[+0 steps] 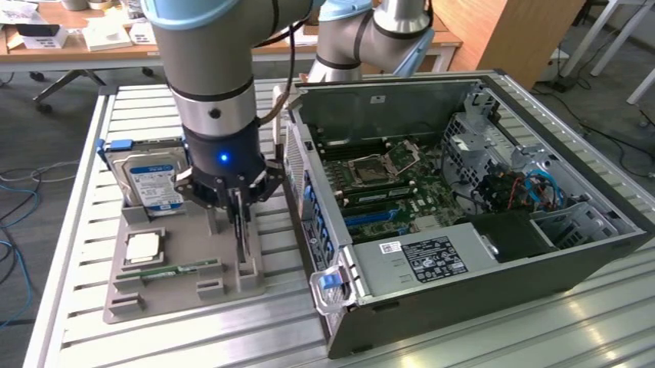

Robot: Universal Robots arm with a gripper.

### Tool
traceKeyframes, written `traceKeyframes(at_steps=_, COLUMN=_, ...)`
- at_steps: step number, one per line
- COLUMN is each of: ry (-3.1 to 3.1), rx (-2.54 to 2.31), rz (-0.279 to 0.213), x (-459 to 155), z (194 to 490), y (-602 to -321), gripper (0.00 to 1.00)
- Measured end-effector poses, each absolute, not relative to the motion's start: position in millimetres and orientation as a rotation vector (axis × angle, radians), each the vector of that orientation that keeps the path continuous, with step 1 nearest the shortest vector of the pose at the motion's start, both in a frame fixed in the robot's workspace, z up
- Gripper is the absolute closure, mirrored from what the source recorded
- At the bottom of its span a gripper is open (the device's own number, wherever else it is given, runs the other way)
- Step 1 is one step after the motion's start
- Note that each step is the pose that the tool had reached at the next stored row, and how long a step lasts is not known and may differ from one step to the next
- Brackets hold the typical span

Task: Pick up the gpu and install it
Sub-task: 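Pick up the gpu and move the gpu toward the slot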

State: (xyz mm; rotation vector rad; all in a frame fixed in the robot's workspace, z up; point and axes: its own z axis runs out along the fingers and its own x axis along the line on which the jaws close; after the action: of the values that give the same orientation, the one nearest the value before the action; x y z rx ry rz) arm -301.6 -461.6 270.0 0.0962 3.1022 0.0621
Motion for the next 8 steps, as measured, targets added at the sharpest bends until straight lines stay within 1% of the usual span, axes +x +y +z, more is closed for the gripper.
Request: traceKeyframes(at_steps=8, ry=3.102, rx=0.096, rz=0.062, x=-301.7, z=306.4, y=-461.5, gripper=0.74)
